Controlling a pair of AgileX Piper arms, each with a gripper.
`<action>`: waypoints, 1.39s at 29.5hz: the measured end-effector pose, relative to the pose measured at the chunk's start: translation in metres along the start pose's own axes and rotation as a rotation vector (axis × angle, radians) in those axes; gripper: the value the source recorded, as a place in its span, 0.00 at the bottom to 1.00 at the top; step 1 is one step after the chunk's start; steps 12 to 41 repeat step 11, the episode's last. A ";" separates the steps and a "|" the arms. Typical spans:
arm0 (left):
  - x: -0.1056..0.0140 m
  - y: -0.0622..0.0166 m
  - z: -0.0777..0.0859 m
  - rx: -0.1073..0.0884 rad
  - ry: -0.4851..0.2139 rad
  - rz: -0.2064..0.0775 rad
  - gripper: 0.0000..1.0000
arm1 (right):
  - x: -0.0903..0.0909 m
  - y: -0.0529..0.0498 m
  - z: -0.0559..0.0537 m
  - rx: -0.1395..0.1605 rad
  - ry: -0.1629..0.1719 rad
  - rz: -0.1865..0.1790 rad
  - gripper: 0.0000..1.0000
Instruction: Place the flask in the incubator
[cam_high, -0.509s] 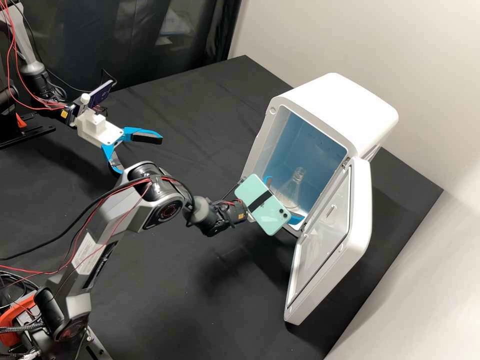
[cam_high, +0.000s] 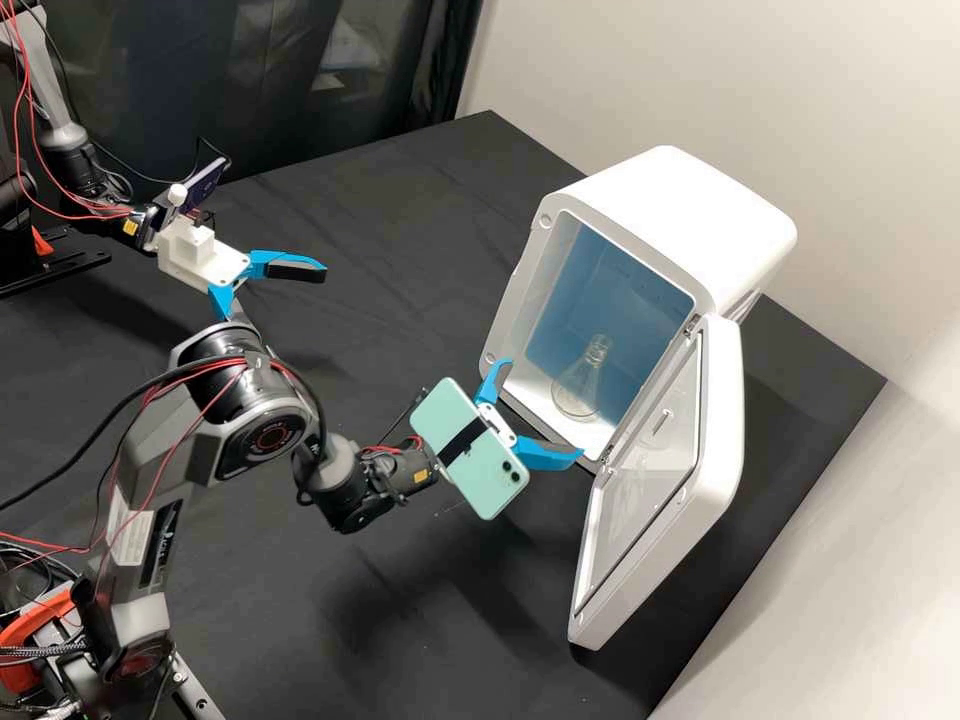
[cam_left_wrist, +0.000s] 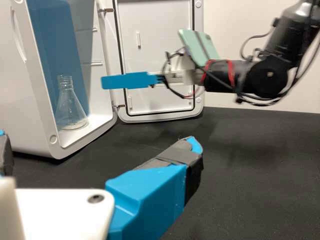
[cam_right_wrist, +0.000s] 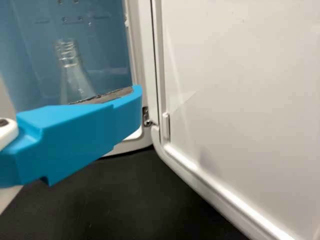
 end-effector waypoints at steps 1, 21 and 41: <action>0.000 0.0000 0.000 0.000 0.000 0.000 1.00 | -0.005 0.000 0.000 0.023 -0.004 -0.002 1.00; 0.000 0.0000 0.000 0.000 0.000 0.000 1.00 | -0.052 0.008 0.005 0.170 -0.054 -0.003 1.00; 0.000 0.0000 0.000 0.000 0.000 0.000 1.00 | -0.052 0.008 0.005 0.170 -0.054 -0.003 1.00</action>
